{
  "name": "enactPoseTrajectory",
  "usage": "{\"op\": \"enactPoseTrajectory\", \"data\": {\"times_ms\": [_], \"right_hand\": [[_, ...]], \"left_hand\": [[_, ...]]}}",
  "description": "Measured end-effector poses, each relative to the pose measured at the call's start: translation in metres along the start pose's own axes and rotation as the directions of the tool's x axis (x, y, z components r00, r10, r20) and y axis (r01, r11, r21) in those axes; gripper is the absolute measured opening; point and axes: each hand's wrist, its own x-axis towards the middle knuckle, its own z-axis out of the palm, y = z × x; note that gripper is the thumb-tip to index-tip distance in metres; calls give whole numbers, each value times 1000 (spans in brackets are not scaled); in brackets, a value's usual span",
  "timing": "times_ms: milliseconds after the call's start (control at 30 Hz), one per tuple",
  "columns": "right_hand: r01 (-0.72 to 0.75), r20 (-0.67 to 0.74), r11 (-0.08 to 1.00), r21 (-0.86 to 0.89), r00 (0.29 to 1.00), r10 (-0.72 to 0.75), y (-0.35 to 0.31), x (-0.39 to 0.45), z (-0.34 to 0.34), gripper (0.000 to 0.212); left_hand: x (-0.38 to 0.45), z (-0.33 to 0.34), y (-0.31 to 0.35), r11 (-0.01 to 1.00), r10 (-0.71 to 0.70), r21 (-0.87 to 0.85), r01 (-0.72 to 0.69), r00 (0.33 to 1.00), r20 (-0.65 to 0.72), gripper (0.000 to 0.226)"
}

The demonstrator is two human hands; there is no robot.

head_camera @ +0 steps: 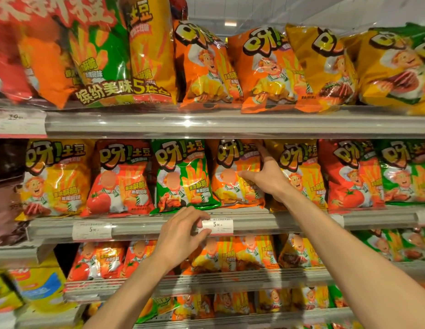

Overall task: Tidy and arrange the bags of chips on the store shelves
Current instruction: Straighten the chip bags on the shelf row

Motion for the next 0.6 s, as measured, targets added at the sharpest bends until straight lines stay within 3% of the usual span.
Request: {"op": "enactPoseTrajectory", "data": {"times_ms": [133,333,467,533,600], "right_hand": [[-38,-13,998,-44,999,37,-1,-5,3,78],[47,-118,990,-132,991,-62,-3,-45,9,90],[142,-115,951,-274,977,-179,11,-95,15,68],[132,-77,917,-377,982,-173,26,-120,22,57],[109,-43,881,-460,989,-145,41,-146,35,56]], "left_hand": [[-1,0,0,1000,2,-3,-2,1000,9,24],[-2,1,-1,1000,8,-9,-8,1000,-7,25],[-9,6,2,999,-19,-30,19,1000,-4,28],[-16,9,3,997,-68,-44,68,998,3,34],[-28,13,2,1000,-7,-26,7,1000,-28,37]]}}
